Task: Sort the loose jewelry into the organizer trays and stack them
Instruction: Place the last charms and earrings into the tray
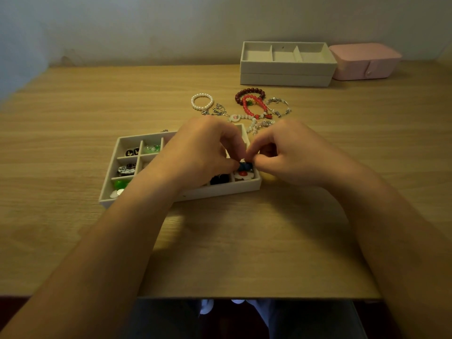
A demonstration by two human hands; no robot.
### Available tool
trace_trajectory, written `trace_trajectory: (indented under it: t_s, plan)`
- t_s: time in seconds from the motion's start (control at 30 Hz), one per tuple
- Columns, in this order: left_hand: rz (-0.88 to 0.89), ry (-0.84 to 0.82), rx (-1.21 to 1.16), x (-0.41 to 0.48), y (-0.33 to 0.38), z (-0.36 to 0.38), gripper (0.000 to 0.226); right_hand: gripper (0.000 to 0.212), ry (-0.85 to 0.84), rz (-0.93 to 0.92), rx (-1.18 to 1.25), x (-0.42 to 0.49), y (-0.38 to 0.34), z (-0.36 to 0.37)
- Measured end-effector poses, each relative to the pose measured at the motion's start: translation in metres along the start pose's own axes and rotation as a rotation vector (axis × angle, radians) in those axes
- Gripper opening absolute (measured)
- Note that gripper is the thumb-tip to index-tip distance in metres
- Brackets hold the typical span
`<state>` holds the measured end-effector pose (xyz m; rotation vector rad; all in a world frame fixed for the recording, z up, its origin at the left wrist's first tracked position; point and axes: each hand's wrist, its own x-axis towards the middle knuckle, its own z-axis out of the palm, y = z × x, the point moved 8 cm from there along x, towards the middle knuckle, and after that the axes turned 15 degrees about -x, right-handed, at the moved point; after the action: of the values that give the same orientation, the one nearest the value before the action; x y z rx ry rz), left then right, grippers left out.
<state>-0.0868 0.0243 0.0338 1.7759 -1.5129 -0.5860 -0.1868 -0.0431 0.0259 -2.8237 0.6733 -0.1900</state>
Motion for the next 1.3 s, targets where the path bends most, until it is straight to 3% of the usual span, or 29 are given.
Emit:
trace_trajectory:
  t_s: [0.53,0.7,0.9,1.13,1.3]
  plan:
    - [-0.035,-0.064,0.015,0.004,-0.01,0.005,0.009,0.026,0.018,0.028,0.014,-0.001,0.003,-0.005]
    - [-0.062,-0.056,-0.002,0.004,-0.012,0.004,0.017,0.024,0.023,0.041,0.025,-0.001,0.005,-0.004]
    - [-0.054,0.067,-0.054,0.003,-0.011,-0.016,0.009,0.016,0.107,0.157,0.126,0.001,0.016,-0.003]
    - [-0.167,0.114,-0.051,-0.026,-0.038,-0.037,0.015,0.033,0.04,0.287,0.178,0.007,0.016,0.018]
    - [-0.16,0.105,0.073,-0.052,-0.041,-0.031,0.017,0.023,0.0,0.334,0.165,0.01,0.016,0.018]
